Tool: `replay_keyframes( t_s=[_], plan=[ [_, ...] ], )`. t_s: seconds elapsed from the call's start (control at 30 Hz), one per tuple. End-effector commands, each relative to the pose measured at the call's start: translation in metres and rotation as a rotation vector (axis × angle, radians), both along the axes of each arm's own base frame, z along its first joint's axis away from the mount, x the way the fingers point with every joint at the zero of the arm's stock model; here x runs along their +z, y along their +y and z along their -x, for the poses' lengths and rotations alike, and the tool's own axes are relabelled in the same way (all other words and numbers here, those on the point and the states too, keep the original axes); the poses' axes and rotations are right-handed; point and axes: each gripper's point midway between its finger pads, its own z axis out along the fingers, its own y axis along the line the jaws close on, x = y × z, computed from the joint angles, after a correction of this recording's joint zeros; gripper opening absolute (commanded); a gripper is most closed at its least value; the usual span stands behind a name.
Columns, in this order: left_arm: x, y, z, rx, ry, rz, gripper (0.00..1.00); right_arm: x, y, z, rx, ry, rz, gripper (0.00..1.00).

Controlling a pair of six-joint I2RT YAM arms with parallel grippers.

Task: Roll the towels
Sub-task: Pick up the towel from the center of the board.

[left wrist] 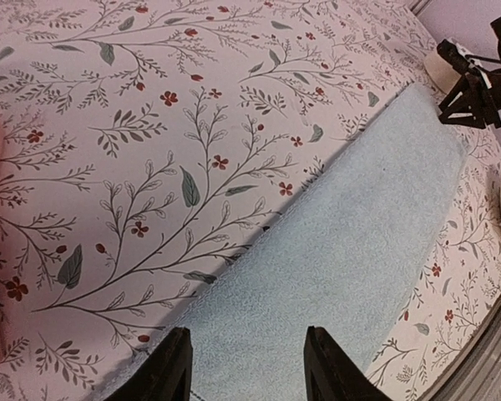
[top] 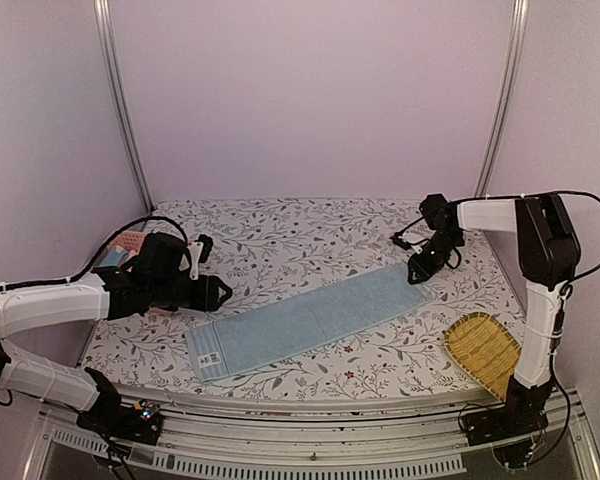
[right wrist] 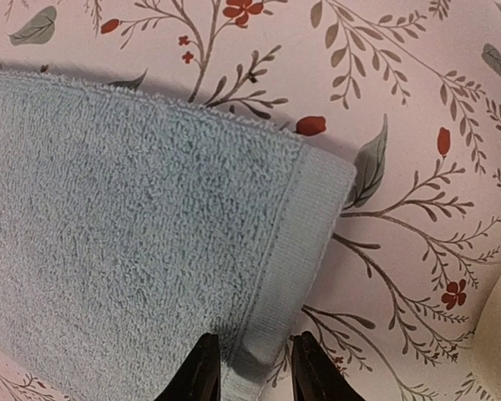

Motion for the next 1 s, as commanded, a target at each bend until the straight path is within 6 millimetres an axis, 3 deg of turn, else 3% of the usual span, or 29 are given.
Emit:
replay_keyframes(
  t_s=[0.0,0.27,0.63,0.77,0.97],
  plan=[
    [0.000,-0.003,0.001,0.003,-0.002,0.019,0.47,-0.016,0.001,0.004,0.016,0.021,0.070,0.33],
    [0.000,0.002,0.001,0.036,-0.002,0.016,0.47,-0.035,-0.012,0.010,0.004,0.048,0.143,0.32],
    [0.010,0.009,0.002,0.063,-0.030,0.022,0.47,-0.057,-0.035,0.013,0.014,0.076,0.211,0.12],
    [0.015,0.015,0.006,0.080,-0.050,0.028,0.47,-0.039,-0.049,0.001,-0.022,0.022,0.206,0.08],
    [0.010,0.025,0.013,0.099,-0.044,0.017,0.48,0.035,-0.028,-0.012,0.002,-0.108,0.046,0.03]
  ],
)
